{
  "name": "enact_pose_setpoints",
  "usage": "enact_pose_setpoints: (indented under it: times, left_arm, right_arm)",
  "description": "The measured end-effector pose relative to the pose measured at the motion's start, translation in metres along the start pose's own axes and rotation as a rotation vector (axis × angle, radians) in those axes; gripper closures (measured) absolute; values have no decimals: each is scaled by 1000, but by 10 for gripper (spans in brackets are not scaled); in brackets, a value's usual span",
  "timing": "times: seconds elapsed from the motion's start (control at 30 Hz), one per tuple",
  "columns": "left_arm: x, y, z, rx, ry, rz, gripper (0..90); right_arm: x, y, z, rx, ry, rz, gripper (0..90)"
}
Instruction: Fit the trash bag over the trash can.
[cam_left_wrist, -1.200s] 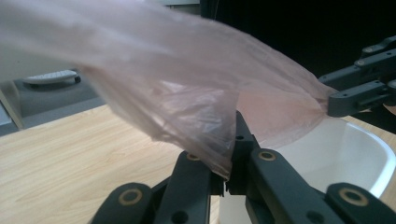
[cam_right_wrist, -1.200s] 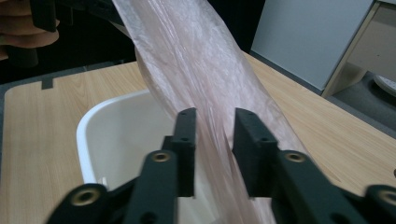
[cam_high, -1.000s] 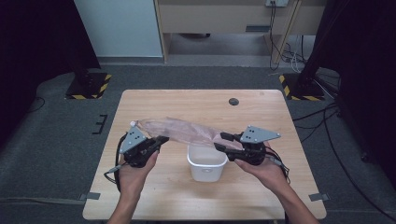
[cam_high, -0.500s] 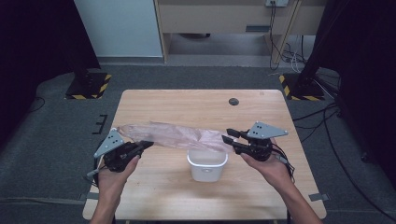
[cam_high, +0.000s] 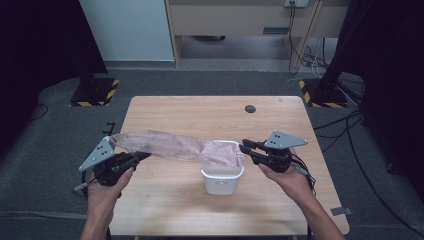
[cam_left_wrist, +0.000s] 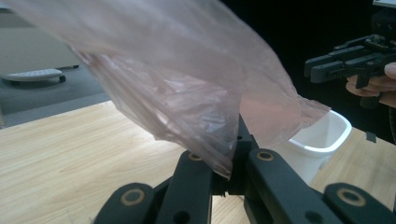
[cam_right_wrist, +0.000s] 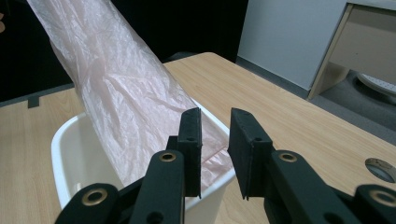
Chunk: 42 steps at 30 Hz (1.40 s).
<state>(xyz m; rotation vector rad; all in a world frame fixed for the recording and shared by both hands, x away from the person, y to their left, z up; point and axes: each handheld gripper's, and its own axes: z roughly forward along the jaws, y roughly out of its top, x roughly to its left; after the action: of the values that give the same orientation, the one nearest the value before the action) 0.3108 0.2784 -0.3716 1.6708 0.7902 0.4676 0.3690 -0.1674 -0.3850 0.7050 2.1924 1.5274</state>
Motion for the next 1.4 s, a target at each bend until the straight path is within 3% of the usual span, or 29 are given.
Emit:
enact_pose_setpoints:
  times: [0.23,0.43,0.57,0.77,1.07,1.4]
  left_arm:
    - [2,2,-4,8,-11,4,897]
    - [-2,6,4,29,-13,10,897]
    - [-10,12,16,39,-26,21,897]
    - [-22,20,37,83,-44,50,897]
    - [-40,26,67,152,-57,63,897]
    - [-56,27,100,183,-80,50,897]
  right_arm:
    - [1,0,1,5,5,-4,752]
    - [2,0,2,8,10,-7,759]
    - [3,0,1,8,14,-9,764]
    - [7,2,1,7,23,-18,773]
    - [13,4,2,5,35,-32,794]
    - [29,9,5,11,46,-66,847]
